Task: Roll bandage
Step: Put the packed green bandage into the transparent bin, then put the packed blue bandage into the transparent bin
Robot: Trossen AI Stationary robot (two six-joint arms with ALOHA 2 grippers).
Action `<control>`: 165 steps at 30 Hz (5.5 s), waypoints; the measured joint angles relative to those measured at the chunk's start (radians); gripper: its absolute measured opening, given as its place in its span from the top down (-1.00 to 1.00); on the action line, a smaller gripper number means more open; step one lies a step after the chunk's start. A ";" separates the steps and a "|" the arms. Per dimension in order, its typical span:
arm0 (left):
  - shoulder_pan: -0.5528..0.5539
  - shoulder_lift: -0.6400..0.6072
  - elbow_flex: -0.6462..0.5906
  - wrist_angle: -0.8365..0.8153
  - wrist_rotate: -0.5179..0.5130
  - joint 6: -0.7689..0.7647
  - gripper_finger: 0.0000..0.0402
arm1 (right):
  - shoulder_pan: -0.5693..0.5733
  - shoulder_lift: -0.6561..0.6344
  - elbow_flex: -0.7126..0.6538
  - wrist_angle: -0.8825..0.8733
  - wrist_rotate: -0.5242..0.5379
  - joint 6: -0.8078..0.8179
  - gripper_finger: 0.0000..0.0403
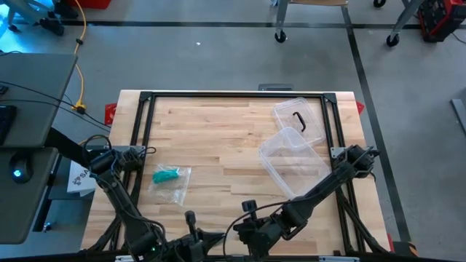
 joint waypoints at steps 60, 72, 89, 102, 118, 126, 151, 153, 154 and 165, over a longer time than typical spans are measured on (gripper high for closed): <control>-0.053 0.008 -0.062 -0.582 0.078 -0.732 0.39 | -0.204 -0.529 -0.187 -1.010 0.286 0.456 1.00; -0.047 0.008 -0.062 -0.580 0.076 -0.732 0.39 | -0.290 -0.457 -0.286 -1.013 0.215 -0.164 1.00; -0.047 0.008 -0.062 -0.577 0.116 -0.767 0.39 | -0.303 -0.315 -0.275 -1.015 0.482 -0.279 0.16; -0.005 0.004 -0.082 -1.054 0.456 -1.331 0.28 | -0.041 -0.318 0.093 -0.920 0.496 0.346 0.05; 0.224 -0.248 -0.869 -0.366 0.853 -1.330 0.00 | 0.303 -0.217 0.026 -0.505 0.532 0.363 0.05; 0.258 -0.257 -0.984 -0.142 0.840 -1.248 0.40 | 0.328 -0.175 0.026 -0.480 0.539 0.422 0.05; 0.291 -0.261 -0.570 0.228 0.816 -0.599 0.97 | 0.063 0.021 0.026 -0.015 0.460 -0.503 0.05; 0.294 -0.261 -0.570 0.233 0.827 -0.592 0.97 | 0.037 0.025 0.026 -0.032 0.457 -0.470 0.06; 0.294 -0.261 -0.570 0.233 0.828 -0.591 0.97 | 0.022 0.025 0.026 -0.039 0.438 -0.453 0.08; 0.285 -0.261 -0.570 0.233 0.778 -0.534 0.90 | -0.079 0.024 0.026 -0.068 0.171 -0.325 0.92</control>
